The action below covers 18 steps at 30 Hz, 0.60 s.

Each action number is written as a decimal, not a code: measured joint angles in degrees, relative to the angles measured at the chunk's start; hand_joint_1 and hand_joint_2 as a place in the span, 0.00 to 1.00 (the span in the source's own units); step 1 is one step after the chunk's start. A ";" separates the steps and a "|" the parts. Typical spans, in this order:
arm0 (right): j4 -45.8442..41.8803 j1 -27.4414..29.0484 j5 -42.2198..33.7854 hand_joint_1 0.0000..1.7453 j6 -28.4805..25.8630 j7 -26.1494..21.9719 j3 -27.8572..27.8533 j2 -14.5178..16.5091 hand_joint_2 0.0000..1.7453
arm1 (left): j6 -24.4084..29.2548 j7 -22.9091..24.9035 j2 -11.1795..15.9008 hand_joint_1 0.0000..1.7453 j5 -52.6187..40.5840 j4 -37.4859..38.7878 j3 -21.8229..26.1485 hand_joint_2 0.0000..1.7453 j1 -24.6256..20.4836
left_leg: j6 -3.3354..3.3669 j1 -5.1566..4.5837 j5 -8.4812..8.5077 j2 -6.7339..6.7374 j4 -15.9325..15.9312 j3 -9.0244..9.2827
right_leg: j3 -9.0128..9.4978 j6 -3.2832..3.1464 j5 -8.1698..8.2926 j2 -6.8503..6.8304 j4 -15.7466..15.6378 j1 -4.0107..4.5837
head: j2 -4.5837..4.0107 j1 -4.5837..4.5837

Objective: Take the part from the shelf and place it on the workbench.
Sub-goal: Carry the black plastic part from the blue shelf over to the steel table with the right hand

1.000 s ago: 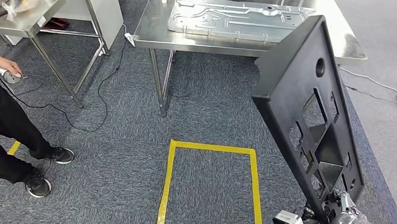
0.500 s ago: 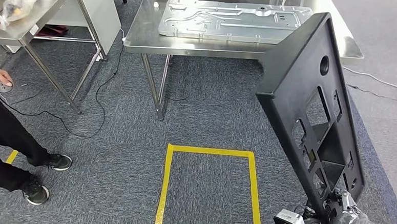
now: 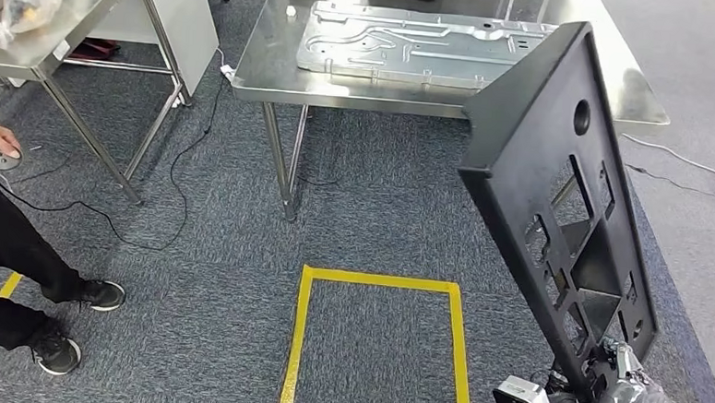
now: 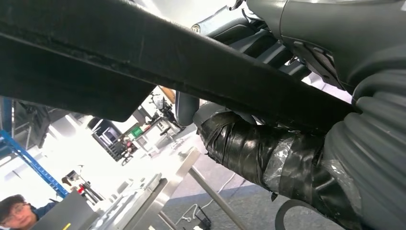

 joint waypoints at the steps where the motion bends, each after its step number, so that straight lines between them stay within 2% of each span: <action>1: 0.02 -0.03 0.00 1.00 0.01 0.01 0.00 0.00 1.00 | -0.02 -0.04 -0.02 0.00 0.01 0.00 0.00 1.00 -0.02 | -0.28 -0.10 -0.45 -0.05 0.13 0.33 | 1.40 -0.26 1.61 -0.01 -3.43 0.13 | 0.00 0.01; 2: 0.04 -0.05 0.00 1.00 0.01 0.02 0.00 0.00 1.00 | -0.04 -0.07 -0.03 0.00 0.00 0.00 0.00 1.00 -0.05 | -0.58 -0.18 -0.79 -0.07 0.17 0.51 | 2.36 -0.56 2.36 0.00 -5.64 0.28 | 0.00 0.00; 3: 0.07 -0.07 -0.01 1.00 0.02 0.03 -0.01 0.00 1.00 | -0.05 -0.08 -0.05 0.00 -0.01 0.00 0.00 1.00 -0.09 | -0.86 -0.24 -1.02 -0.07 0.14 0.53 | 2.78 -0.87 2.23 0.03 -6.50 0.44 | 0.00 -0.01; 4: 0.08 -0.06 -0.01 1.00 0.02 0.05 -0.01 0.00 1.00 | -0.06 -0.10 -0.05 0.00 -0.01 0.00 0.00 1.00 -0.15 | -1.14 -0.30 -1.17 -0.05 0.07 0.58 | 2.88 -1.16 2.02 0.09 -6.75 0.59 | 0.00 -0.05; 6: 0.09 -0.05 -0.02 1.00 0.02 0.07 -0.02 0.00 1.00 | -0.07 -0.11 -0.04 0.00 -0.02 0.00 0.00 1.00 -0.23 | -1.69 -0.28 -1.65 0.05 0.12 0.91 | 3.23 -1.82 1.86 0.22 -7.09 0.33 | 0.00 -0.08; 7: 0.09 -0.07 -0.02 1.00 0.02 0.07 -0.02 0.01 1.00 | -0.07 -0.12 -0.03 0.00 -0.02 0.00 0.00 1.00 -0.27 | -1.96 -0.26 -2.37 0.09 1.19 0.62 | 3.60 -2.19 1.76 0.18 -7.39 0.17 | 0.00 -0.13; 8: 0.09 -0.10 -0.02 1.00 0.02 0.07 -0.02 0.01 1.00 | -0.08 -0.13 -0.02 0.00 -0.02 0.00 0.00 1.00 -0.30 | -2.21 -0.23 -3.52 0.11 3.42 -0.33 | 4.02 -2.56 1.63 0.09 -7.67 0.00 | 0.00 -0.16; 9: 0.09 -0.13 -0.02 1.00 0.01 0.07 -0.02 0.02 1.00 | -0.08 -0.13 -0.01 0.00 -0.02 0.00 0.00 1.00 -0.29 | -2.39 -0.12 -4.93 0.12 6.77 -2.07 | 4.37 -2.85 1.41 -0.03 -7.79 0.03 | 0.00 -0.19; 11: 0.11 -0.17 -0.02 1.00 0.02 0.07 -0.02 0.02 1.00 | -0.09 -0.13 -0.01 0.00 -0.02 0.00 0.00 1.00 -0.21 | -2.67 0.04 -7.14 0.13 14.23 -6.66 | 4.95 -3.19 0.86 -0.13 -7.79 0.11 | 0.00 -0.24; 12: 0.14 -0.16 -0.02 1.00 0.02 0.07 -0.02 0.01 1.00 | -0.08 -0.13 -0.01 0.00 -0.02 0.00 0.00 1.00 -0.12 | -2.73 0.09 -6.89 0.13 16.18 -8.27 | 5.32 -3.21 0.54 -0.09 -7.77 0.13 | 0.00 -0.25; 13: 0.15 -0.17 -0.02 1.00 0.02 0.07 -0.02 0.01 1.00 | -0.08 -0.12 -0.01 0.00 -0.02 0.00 0.00 1.00 -0.04 | -2.72 0.12 -5.44 0.13 15.98 -8.89 | 5.80 -3.17 0.19 -0.02 -7.76 0.15 | 0.00 -0.25; 14: 0.17 -0.16 -0.02 1.00 0.02 0.08 -0.02 0.01 1.00 | -0.08 -0.12 -0.01 0.00 -0.02 0.00 0.00 1.00 0.00 | -2.59 0.13 -3.01 0.13 13.60 -8.42 | 6.39 -3.08 -0.21 0.06 -7.76 0.15 | 0.00 -0.25; 15: 0.17 -0.17 -0.02 1.00 0.02 0.08 -0.02 0.01 1.00 | -0.08 -0.11 -0.01 0.00 -0.02 0.00 0.00 1.00 0.01 | -2.34 0.11 -0.27 0.13 9.81 -7.25 | 6.92 -2.96 -0.63 0.10 -7.77 0.16 | 0.00 -0.24; 16: 0.19 -0.21 -0.02 1.00 0.02 0.09 -0.01 0.01 1.00 | -0.08 -0.10 0.01 0.00 -0.02 0.00 0.00 1.00 -0.01 | -2.05 -0.06 1.63 0.13 6.27 -5.96 | 7.33 -2.73 -1.06 0.12 -7.77 0.24 | 0.00 -0.23; 17: 0.20 -0.25 -0.02 1.00 0.02 0.09 -0.01 0.01 1.00 | -0.08 -0.10 0.02 0.00 -0.02 0.00 0.00 1.00 -0.06 | -1.76 -0.23 2.68 0.14 3.63 -4.91 | 7.56 -2.43 -1.41 0.16 -7.79 0.28 | 0.00 -0.22; 18: 0.21 -0.29 -0.02 1.00 0.02 0.09 -0.01 0.01 1.00 | -0.08 -0.10 0.04 0.00 -0.02 0.00 0.00 1.00 -0.10 | -1.52 -0.42 2.90 0.14 2.19 -4.32 | 7.63 -2.10 -1.67 0.18 -7.84 0.30 | 0.00 -0.21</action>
